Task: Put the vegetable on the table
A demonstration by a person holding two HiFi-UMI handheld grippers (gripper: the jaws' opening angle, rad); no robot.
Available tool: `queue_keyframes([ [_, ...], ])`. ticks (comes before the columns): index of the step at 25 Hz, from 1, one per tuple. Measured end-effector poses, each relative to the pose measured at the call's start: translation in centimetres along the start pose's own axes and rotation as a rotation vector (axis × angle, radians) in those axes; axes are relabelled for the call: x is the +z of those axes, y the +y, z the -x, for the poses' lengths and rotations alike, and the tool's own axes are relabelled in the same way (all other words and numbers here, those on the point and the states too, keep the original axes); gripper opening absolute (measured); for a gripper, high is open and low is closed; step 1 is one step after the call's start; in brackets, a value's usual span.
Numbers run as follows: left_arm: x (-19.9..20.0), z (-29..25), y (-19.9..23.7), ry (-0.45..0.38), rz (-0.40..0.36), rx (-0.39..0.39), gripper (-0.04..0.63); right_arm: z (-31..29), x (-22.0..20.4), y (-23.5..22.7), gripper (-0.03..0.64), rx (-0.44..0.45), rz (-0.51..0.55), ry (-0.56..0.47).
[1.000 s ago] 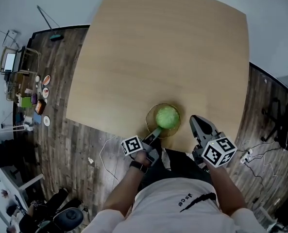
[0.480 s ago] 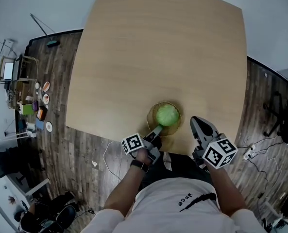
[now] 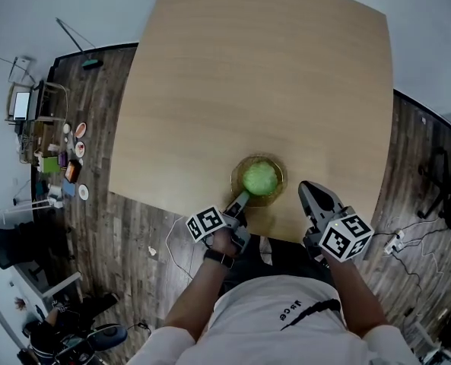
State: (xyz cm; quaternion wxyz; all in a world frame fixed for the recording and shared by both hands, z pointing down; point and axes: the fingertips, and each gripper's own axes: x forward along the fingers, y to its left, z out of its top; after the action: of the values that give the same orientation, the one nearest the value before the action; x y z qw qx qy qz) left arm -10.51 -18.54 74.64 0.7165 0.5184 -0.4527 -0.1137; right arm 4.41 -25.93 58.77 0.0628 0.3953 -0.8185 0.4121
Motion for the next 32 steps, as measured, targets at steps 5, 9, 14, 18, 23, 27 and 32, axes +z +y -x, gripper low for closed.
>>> queue_keyframes([
  [5, 0.1, 1.7, 0.6, -0.053, 0.005, 0.054, 0.158, 0.3, -0.3, 0.8, 0.012, 0.028, 0.009, 0.009],
  [9, 0.5, 3.8, 0.6, -0.119, 0.007, 0.056, 0.155, 0.4, -1.0, 1.7, 0.012, 0.058, 0.022, 0.011],
  [14, 0.6, 5.7, -2.3, -0.156, -0.088, 0.032, 0.097, 0.3, -1.9, 2.9, 0.012, 0.085, 0.046, 0.029],
  [18, 0.5, 7.6, -5.4, -0.175, -0.158, -0.007, 0.040, 0.5, -2.0, 4.3, 0.012, 0.090, 0.066, 0.027],
  [23, 0.1, 10.2, -9.7, -0.169, -0.272, -0.087, 0.017, 1.0, -2.6, 6.6, 0.012, 0.080, 0.099, 0.015],
  [27, -1.1, 12.8, -12.9, -0.158, -0.466, -0.138, 0.014, 2.0, -3.5, 9.2, 0.012, 0.058, 0.117, -0.008],
  [32, -3.1, 16.8, -16.0, -0.140, -0.682, -0.191, 0.014, 3.8, -4.9, 13.1, 0.012, 0.036, 0.144, -0.047],
])
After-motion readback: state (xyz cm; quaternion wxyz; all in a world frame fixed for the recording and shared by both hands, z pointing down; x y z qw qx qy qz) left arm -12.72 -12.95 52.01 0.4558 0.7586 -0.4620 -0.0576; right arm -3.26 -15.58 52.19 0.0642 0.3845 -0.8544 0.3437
